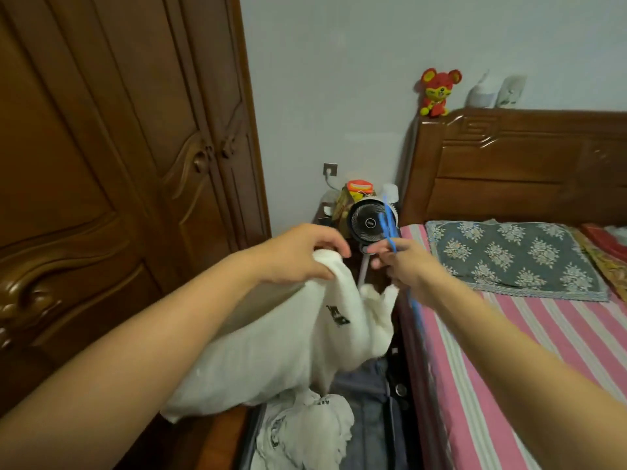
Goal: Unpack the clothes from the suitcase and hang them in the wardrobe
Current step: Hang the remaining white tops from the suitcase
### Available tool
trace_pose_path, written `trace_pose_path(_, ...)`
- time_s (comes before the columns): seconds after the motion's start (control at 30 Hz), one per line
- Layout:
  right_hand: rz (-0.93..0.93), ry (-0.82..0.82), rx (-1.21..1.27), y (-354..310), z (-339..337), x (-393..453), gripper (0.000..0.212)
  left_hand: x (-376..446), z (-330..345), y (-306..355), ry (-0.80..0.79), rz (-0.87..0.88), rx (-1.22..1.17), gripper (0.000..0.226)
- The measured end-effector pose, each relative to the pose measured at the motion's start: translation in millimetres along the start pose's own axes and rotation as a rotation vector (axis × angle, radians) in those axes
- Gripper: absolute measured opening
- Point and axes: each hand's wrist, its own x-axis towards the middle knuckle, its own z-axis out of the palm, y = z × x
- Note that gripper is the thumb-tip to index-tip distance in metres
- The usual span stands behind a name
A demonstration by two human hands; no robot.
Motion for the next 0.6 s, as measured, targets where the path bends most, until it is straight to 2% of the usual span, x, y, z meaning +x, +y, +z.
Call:
trace_pose_path(0.07, -0.026, -0.261, 0.228, -10.2, 29.3, -16.0, 0.02, -4.8, 0.9, 14.8, 0.008, 0.112, 0.115, 0.038)
trace_pose_path(0.13, -0.016, -0.545, 0.36, -11.9, 51.2, -28.6, 0.023, -14.0, -6.8, 17.6, 0.059, 0.144, 0.204, 0.036)
trace_pose_path(0.2, 0.008, -0.718, 0.322, -9.7, 68.7, -35.1, 0.031, -27.9, -18.8, 10.7, 0.143, 0.098, 0.242, 0.032)
trace_pose_path(0.23, 0.017, -0.751, 0.285, -9.2, 76.0, -37.0, 0.033, -36.5, -23.7, 5.3, 0.186, 0.057, 0.234, 0.03)
trace_pose_path(0.33, 0.015, -0.764, 0.227, -12.2, 91.7, -36.9, 0.031, -62.2, -26.9, -11.3, 0.306, -0.035, 0.169, 0.025)
trace_pose_path(0.43, -0.049, -0.627, 0.065, -31.5, 98.3, -37.1, 0.026, -81.7, -22.1, -29.1, 0.324, -0.114, 0.164, 0.022)
trace_pose_path(0.53, -0.094, -0.401, -0.104, -50.4, 86.0, -26.4, 0.021, -103.1, -30.5, -50.8, 0.206, -0.262, 0.203, 0.02)
trace_pose_path(0.6, -0.102, -0.342, -0.099, -59.5, 68.4, -18.0, 0.025, -116.5, -34.2, -64.5, 0.092, -0.354, 0.225, 0.018)
